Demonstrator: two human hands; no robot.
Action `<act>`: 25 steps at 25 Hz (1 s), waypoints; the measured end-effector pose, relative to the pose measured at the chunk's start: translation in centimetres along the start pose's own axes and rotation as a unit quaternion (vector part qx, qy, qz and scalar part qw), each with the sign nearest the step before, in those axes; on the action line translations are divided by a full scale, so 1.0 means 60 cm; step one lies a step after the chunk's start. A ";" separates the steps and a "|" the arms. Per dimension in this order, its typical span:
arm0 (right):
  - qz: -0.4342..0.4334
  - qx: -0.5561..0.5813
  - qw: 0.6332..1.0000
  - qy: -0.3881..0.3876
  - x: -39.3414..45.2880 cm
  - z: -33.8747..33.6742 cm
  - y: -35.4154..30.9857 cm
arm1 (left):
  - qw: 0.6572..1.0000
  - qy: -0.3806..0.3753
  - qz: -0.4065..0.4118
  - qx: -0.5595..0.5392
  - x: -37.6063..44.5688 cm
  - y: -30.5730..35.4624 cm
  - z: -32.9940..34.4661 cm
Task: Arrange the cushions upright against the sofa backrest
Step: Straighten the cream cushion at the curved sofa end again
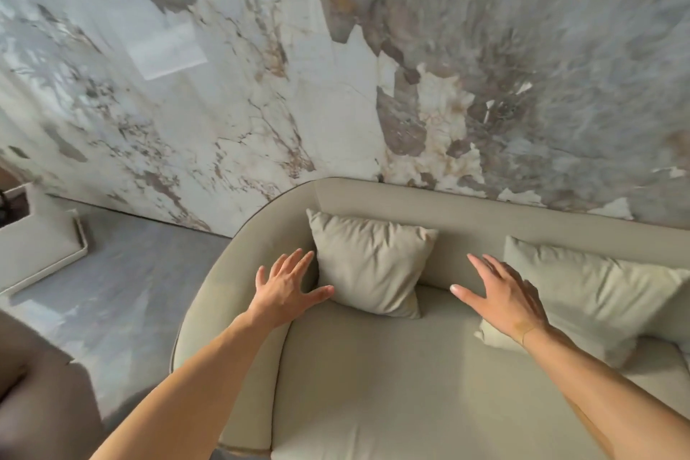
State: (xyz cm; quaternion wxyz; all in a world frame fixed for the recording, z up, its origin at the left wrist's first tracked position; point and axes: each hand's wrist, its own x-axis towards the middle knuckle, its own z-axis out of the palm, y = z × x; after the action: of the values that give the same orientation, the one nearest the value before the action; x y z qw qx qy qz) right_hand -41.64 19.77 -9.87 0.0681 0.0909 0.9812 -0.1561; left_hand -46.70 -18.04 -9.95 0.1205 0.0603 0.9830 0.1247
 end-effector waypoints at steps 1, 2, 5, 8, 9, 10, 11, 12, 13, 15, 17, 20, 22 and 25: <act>0.016 0.001 1.000 -0.003 -0.002 0.009 0.003 | 1.000 -0.011 0.009 0.002 0.016 -0.003 0.005; 0.032 0.002 0.999 -0.006 -0.003 0.020 0.002 | 1.000 -0.023 0.017 0.006 0.032 -0.010 0.009; 0.080 0.003 0.996 -0.029 -0.003 0.065 -0.015 | 0.998 -0.054 0.026 0.006 0.077 -0.053 0.036; 0.103 0.006 0.992 -0.068 0.006 0.125 -0.044 | 0.996 -0.091 0.025 -0.002 0.116 -0.108 0.075; 0.111 0.015 0.991 -0.075 0.015 0.148 -0.054 | 0.995 -0.095 0.019 -0.012 0.134 -0.129 0.092; 0.115 0.021 0.990 -0.081 0.030 0.177 -0.063 | 0.995 -0.099 0.014 -0.019 0.156 -0.151 0.115; 0.117 0.028 0.989 -0.085 0.046 0.202 -0.070 | 0.994 -0.103 0.011 -0.024 0.176 -0.168 0.138; 0.117 0.039 0.988 -0.092 0.064 0.228 -0.075 | 0.994 -0.106 0.006 -0.036 0.197 -0.181 0.161; 0.123 0.057 0.985 -0.106 0.081 0.258 -0.079 | 0.992 -0.111 -0.004 -0.055 0.214 -0.195 0.190; 0.143 0.096 0.978 -0.119 0.116 0.327 -0.072 | 0.987 -0.125 -0.010 -0.099 0.250 -0.216 0.257; 0.153 0.102 0.974 -0.131 0.161 0.395 -0.053 | 0.979 -0.165 -0.018 -0.117 0.292 -0.236 0.327; 0.184 0.160 0.960 -0.135 0.238 0.503 -0.009 | 0.968 -0.193 -0.045 -0.157 0.361 -0.269 0.445; 0.213 0.209 0.946 -0.124 0.281 0.564 0.020 | 0.963 -0.176 -0.058 -0.197 0.405 -0.283 0.508; 0.241 0.267 0.926 -0.117 0.328 0.640 0.053 | 0.945 -0.154 -0.070 -0.278 0.458 -0.292 0.578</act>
State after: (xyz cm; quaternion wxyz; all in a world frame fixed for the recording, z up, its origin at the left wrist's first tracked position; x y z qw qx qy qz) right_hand -56.16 13.62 -50.16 0.1911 0.3205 0.8369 -0.4004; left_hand -66.00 -22.81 -53.17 0.2906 -0.0264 0.8804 0.3739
